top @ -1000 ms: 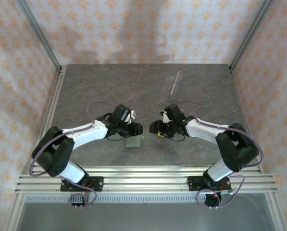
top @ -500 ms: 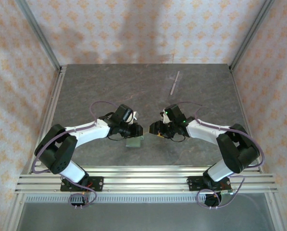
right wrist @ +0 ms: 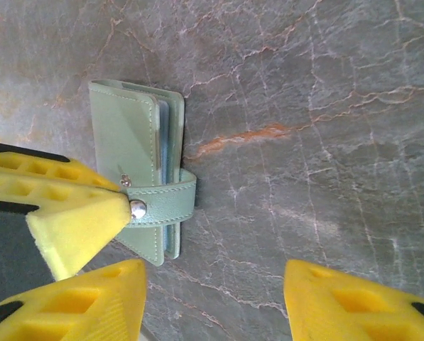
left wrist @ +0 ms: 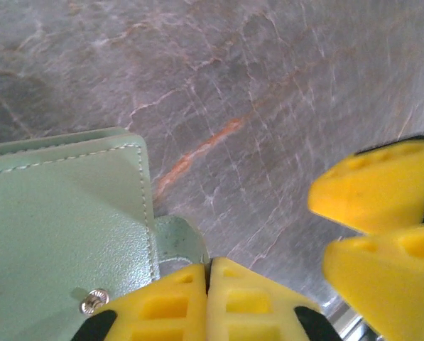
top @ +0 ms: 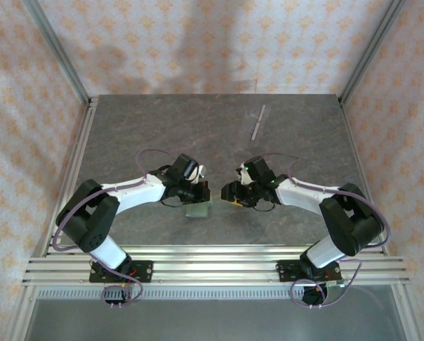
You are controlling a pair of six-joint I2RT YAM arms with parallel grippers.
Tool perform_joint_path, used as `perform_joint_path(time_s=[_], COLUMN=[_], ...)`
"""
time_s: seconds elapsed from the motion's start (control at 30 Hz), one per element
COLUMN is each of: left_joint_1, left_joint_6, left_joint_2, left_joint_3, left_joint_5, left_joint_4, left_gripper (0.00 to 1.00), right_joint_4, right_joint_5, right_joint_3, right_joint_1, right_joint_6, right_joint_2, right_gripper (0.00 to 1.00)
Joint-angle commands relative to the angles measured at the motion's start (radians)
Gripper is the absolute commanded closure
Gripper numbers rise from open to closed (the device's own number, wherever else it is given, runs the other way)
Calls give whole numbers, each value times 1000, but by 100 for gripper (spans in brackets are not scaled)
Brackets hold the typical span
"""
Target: Put the credit cards into the card holder
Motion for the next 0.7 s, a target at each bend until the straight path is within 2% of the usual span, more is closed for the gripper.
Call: perform_joint_path(time_s=[0.0, 0.2, 0.33, 0.53, 0.67], left_joint_1=[-7, -7, -7, -7, -6], left_joint_6=[22, 31, 24, 13, 12], left_joint_2=[-3, -9, 3, 12, 11], left_joint_3=[25, 32, 36, 33, 30], left_joint_5=[14, 6, -3, -11, -23], left_joint_4=[-15, -29, -24, -10, -8], left_gripper=[100, 100, 100, 100, 100], right_joint_4=[36, 122, 283, 466, 602], right_joint_5=[-63, -161, -136, -72, -48], right_joint_3=[-16, -46, -78, -123, -167], right_joint_1=[-5, 38, 114, 171, 182], right_joint_6=[-20, 65, 191, 314, 388], right_joint_2=[-14, -10, 25, 78, 119], right_gripper=[49, 49, 49, 51, 56])
